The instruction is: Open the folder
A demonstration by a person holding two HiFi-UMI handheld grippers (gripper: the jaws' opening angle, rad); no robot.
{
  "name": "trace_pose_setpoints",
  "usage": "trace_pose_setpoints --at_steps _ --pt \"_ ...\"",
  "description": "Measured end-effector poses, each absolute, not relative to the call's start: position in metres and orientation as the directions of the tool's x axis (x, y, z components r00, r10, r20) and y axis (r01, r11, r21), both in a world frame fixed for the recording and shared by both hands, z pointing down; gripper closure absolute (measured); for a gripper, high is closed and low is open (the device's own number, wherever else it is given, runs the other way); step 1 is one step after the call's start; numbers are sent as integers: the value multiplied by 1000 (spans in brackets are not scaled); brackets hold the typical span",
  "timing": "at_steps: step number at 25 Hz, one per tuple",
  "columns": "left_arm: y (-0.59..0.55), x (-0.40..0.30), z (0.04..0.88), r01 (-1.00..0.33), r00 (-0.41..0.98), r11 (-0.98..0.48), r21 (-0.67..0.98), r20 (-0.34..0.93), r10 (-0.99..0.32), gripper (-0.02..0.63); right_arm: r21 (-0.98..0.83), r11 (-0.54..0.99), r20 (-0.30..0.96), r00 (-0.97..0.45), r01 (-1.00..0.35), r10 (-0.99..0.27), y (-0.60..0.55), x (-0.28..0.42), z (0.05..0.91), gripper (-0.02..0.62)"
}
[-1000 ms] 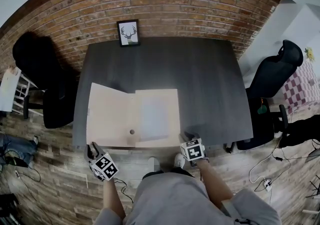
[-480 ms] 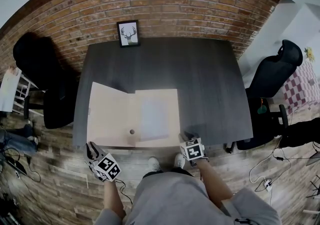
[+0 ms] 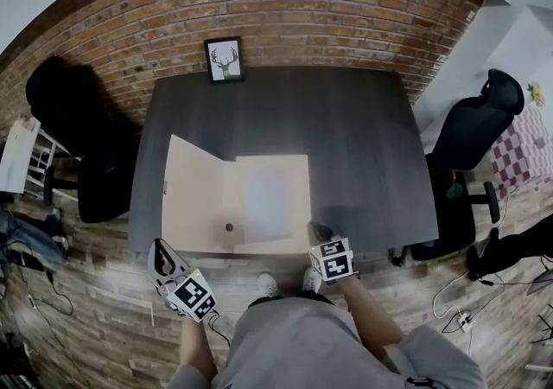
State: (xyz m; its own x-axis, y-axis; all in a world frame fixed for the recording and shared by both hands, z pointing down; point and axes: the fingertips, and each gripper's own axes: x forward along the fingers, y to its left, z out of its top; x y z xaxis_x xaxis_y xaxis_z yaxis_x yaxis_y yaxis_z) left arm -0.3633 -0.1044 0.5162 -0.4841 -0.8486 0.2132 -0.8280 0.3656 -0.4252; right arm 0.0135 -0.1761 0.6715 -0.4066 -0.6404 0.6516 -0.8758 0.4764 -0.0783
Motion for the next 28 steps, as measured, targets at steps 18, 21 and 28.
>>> trace_pose_setpoints --at_steps 18,21,28 --pt "-156 -236 428 -976 -132 111 -186 101 -986 603 -5 482 269 -466 -876 -843 -201 -7 477 595" --pt "-159 -210 422 -987 -65 52 -150 89 -994 604 17 474 219 -460 -880 -861 -198 -5 455 595" --pt "-166 -173 416 -993 70 -76 -89 66 -995 604 75 444 130 -432 -893 -892 -194 2 425 595"
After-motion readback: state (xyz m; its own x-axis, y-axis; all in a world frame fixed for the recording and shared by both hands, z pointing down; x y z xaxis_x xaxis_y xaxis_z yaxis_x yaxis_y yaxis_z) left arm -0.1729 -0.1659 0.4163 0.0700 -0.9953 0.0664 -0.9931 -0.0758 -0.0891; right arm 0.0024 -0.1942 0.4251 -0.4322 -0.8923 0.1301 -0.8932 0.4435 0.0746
